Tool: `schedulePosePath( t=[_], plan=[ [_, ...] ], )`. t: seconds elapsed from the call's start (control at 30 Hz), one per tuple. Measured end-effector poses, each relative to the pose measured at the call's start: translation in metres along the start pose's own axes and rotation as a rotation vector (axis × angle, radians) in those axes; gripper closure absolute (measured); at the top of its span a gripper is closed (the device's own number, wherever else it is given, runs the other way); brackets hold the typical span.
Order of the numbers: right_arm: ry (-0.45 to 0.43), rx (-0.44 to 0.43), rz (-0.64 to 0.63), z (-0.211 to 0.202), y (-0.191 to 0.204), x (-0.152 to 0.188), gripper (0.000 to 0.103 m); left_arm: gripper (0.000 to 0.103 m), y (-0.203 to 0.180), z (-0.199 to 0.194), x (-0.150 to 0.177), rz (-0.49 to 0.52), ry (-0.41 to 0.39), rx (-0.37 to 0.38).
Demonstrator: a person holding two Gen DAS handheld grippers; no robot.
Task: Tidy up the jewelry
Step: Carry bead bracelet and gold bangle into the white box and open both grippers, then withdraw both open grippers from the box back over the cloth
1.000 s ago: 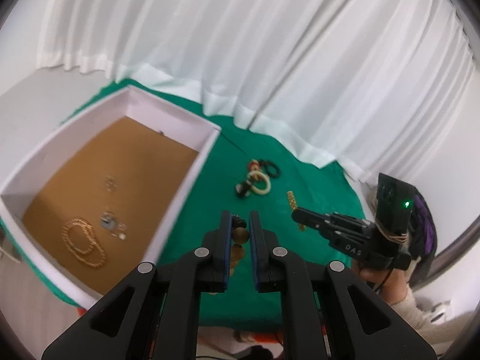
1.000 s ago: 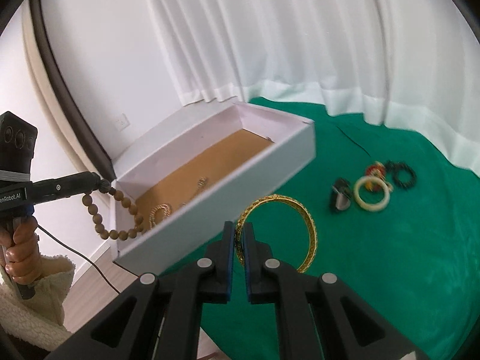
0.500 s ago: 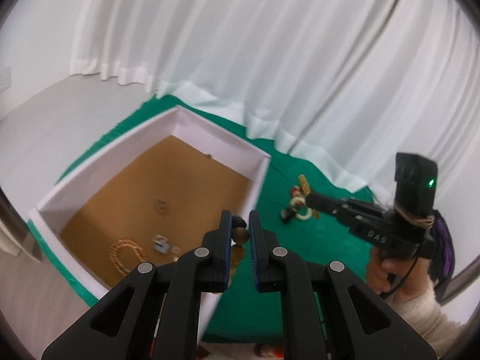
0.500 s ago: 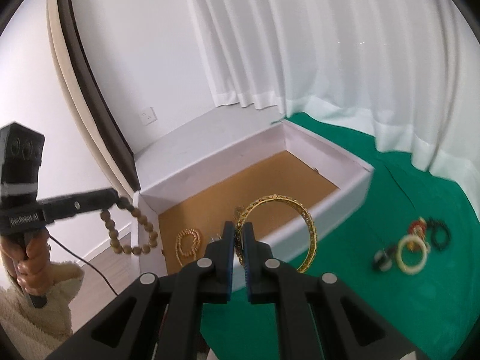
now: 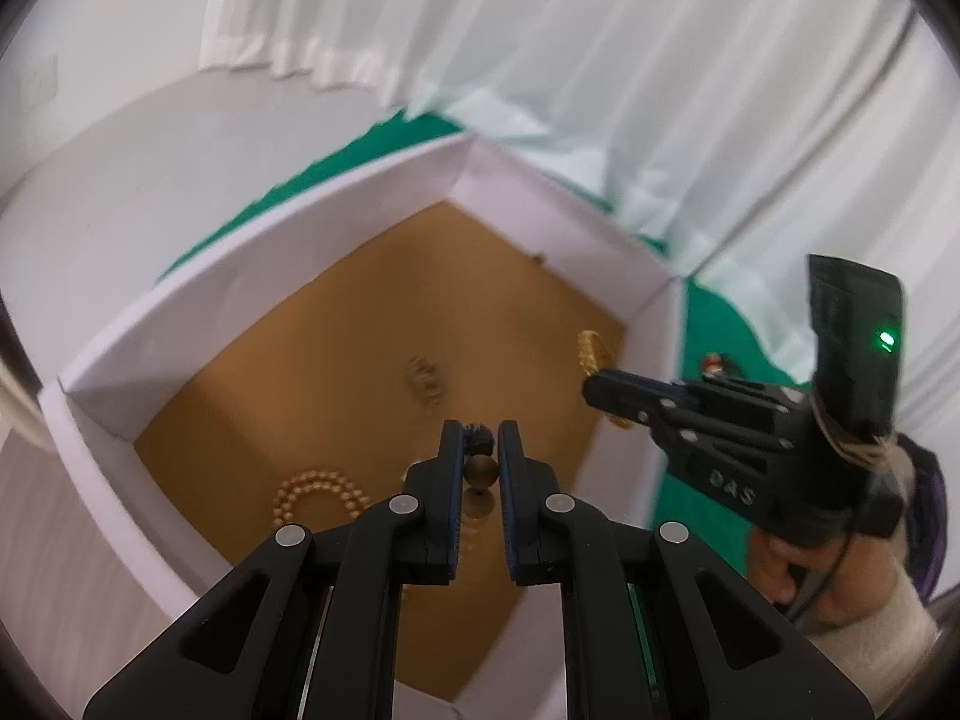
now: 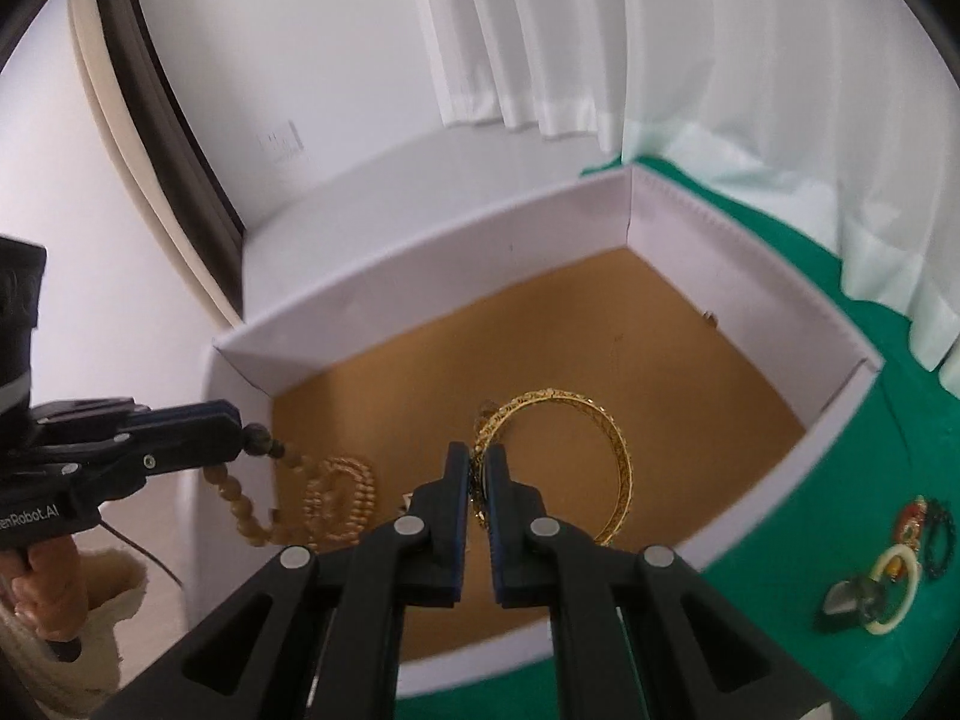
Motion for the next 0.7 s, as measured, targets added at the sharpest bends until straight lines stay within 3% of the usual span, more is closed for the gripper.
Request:
schedulePosePath(
  t=[0.23,0.27,0.3,0.33,0.37,0.4,0.43,0.47,0.6,0.7],
  plan=[
    [0.073,0.047,-0.039,0.036,0.012,0.022,0.094,0.089,0.024,0.032,0.016,-0.036,0.066,-0.145],
    [0.077,0.066,-0.043,0.036,0.013,0.024,0.093,0.075,0.025,0.033,0.018,-0.037,0.063,-0.162],
    [0.080,0.071,-0.043,0.035,0.014,0.025,0.080,0.051,0.025,0.031,0.019,-0.037,0.058,-0.172],
    [0.078,0.067,-0.039,0.033,0.015,0.026,0.071,0.043,0.025,0.027,0.021,-0.036,0.043,-0.186],
    [0.065,0.059,-0.033,0.027,0.016,0.028,0.053,0.033,0.024,0.024,0.023,-0.034,0.025,-0.197],
    [0.047,0.058,-0.031,0.020,0.017,0.028,0.047,0.032,0.022,0.019,0.025,-0.026,0.006,-0.204],
    [0.037,0.059,-0.034,0.017,0.017,0.028,0.047,0.032,0.019,0.014,0.026,-0.015,-0.008,-0.204],
    [0.024,0.065,-0.039,0.009,0.018,0.030,0.046,0.028,0.017,0.010,0.027,-0.009,-0.015,-0.202],
    [-0.037,0.105,-0.027,-0.024,0.013,0.042,0.024,0.011,-0.005,-0.012,0.033,0.012,-0.082,-0.206],
    [-0.066,0.163,0.003,-0.050,0.001,0.060,0.021,0.006,-0.033,-0.028,0.038,0.053,-0.137,-0.178]
  ],
)
Point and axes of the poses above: each gripper's, at about its wrist camera, not at the fingertips, and z roughly the way its jaws point, y to its left, x to its underside, the point moved 2 cm from there along z, roughly the way its jaws point, and after that the axes turned 1 degree about -y, right-handed, at the moved point
